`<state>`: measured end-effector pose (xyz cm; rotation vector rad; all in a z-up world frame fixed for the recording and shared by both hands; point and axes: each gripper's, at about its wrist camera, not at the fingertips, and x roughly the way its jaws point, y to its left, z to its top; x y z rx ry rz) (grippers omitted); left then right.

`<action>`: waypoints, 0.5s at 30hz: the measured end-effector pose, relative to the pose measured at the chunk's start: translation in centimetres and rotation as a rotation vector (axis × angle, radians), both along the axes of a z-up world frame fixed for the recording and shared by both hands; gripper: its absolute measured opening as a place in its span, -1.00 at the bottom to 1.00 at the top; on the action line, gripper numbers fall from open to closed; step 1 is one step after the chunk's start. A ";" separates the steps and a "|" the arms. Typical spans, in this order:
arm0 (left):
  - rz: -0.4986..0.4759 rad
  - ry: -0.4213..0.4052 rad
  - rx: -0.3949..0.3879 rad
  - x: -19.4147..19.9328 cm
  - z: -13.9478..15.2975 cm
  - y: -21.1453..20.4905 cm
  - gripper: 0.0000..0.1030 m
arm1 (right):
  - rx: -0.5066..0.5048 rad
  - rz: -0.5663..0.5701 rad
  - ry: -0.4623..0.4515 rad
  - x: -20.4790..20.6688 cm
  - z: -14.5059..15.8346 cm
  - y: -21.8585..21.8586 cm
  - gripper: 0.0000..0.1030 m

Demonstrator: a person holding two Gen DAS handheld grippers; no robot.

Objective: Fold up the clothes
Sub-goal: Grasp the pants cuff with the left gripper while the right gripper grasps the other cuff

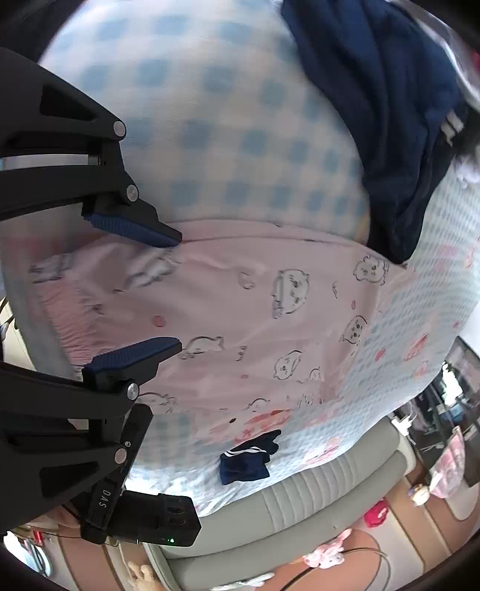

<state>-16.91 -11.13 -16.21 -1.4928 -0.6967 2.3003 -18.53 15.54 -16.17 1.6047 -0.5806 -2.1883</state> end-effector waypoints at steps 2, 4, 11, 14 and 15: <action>0.018 -0.016 -0.003 1.5 -0.4 0.0 0.03 | -0.001 0.015 -0.003 0.6 -0.1 -0.6 0.26; 0.039 -0.037 0.012 1.9 -1.0 -0.7 0.03 | -0.001 0.032 -0.002 0.9 0.0 -1.2 0.26; 0.021 -0.076 0.073 2.9 -2.4 -1.1 -0.01 | -0.035 0.082 -0.015 1.6 -0.1 -2.2 0.25; 0.004 -0.077 0.082 3.3 -2.6 -0.4 -0.17 | -0.023 0.098 -0.021 1.0 -0.9 -2.7 0.27; -0.002 -0.075 0.081 3.4 -2.5 -0.3 -0.25 | -0.038 0.079 -0.031 0.8 -1.1 -2.5 0.15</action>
